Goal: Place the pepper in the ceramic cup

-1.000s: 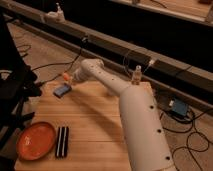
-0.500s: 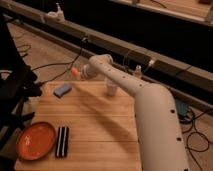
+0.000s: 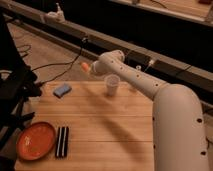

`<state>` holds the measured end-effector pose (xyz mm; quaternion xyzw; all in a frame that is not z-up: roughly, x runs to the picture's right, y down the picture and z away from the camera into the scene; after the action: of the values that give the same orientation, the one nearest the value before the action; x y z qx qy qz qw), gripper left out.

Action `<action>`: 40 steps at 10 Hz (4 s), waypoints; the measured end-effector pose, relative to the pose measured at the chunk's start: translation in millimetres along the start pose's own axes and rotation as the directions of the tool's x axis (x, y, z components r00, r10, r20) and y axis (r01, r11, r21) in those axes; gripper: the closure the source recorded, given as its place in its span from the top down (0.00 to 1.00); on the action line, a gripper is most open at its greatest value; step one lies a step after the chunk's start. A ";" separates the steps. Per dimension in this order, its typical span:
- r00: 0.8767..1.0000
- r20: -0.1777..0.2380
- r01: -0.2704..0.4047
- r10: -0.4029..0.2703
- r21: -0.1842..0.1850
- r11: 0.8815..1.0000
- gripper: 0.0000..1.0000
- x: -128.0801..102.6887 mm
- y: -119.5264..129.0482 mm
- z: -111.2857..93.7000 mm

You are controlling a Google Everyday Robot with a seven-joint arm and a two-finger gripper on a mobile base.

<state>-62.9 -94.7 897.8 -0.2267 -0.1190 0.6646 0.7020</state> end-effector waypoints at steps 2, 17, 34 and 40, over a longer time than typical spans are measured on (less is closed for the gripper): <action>0.999 0.013 -0.033 0.033 0.011 0.999 0.00 2.8 -12.2 -14.2; 0.989 0.043 -0.143 0.139 0.124 0.982 0.00 37.5 -91.4 -105.4; 0.955 -0.140 -0.234 0.261 0.179 0.955 0.38 115.8 -105.1 -109.7; 0.947 -0.137 -0.261 0.291 0.199 0.944 0.80 109.9 -112.1 -111.6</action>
<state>97.6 -5.7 839.5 -0.2312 0.0323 0.7436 0.6266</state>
